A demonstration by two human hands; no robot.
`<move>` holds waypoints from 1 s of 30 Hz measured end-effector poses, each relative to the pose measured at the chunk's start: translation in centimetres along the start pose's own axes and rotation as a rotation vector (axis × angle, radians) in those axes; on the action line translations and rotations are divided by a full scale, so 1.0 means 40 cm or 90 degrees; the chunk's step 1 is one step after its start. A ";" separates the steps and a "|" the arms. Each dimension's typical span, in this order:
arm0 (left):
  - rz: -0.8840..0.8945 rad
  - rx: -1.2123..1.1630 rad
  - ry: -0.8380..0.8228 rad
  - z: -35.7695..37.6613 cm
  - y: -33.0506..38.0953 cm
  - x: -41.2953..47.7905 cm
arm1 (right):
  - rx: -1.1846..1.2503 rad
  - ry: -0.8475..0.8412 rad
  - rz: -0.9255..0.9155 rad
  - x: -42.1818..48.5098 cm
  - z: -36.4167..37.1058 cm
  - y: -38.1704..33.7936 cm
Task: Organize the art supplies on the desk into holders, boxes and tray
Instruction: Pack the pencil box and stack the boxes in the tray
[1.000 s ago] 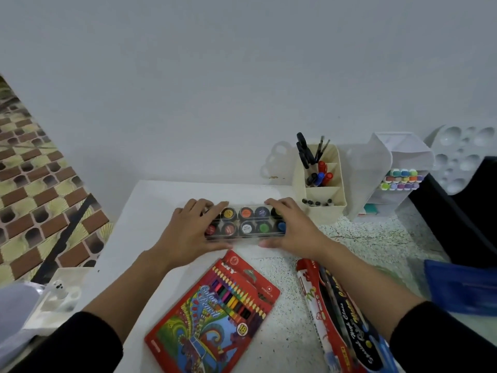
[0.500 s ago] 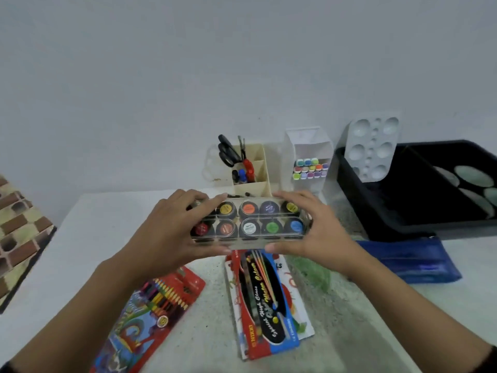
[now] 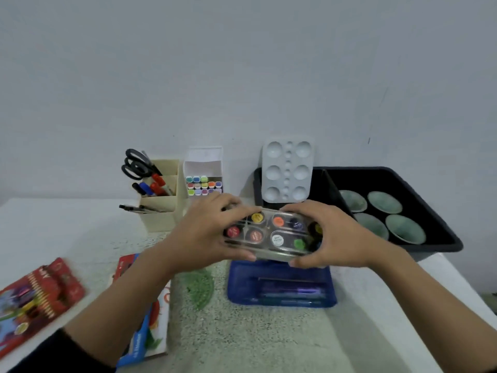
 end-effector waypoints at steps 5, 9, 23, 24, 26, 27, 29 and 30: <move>-0.018 -0.074 -0.019 0.062 0.041 0.131 | -0.007 -0.011 0.035 0.011 -0.039 0.106; -0.086 -0.209 0.032 0.076 0.021 0.202 | 0.028 0.057 0.114 -0.003 -0.055 0.197; -0.369 -0.431 -0.034 0.314 -0.062 0.184 | -0.115 -0.019 0.398 0.068 0.064 0.308; -0.373 -0.438 -0.020 0.315 -0.059 0.182 | -0.118 -0.035 0.410 0.069 0.077 0.307; -0.386 -0.452 0.000 0.319 -0.056 0.177 | -0.119 -0.042 0.425 0.076 0.097 0.302; -0.391 -0.459 0.005 0.321 -0.054 0.174 | -0.117 -0.039 0.425 0.083 0.108 0.295; -0.397 -0.478 0.015 0.322 -0.056 0.171 | -0.103 -0.029 0.414 0.099 0.136 0.276; -0.399 -0.485 0.016 0.324 -0.058 0.169 | -0.094 -0.032 0.409 0.105 0.153 0.266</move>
Point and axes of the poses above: each hand's wrist, its own x-axis towards the middle knuckle, its own z-axis out of the palm, y = z × x, the point moved 9 cm from there along x, towards the middle knuckle, and after that the axes turned 11 degrees about -z, right-handed, at the moved point
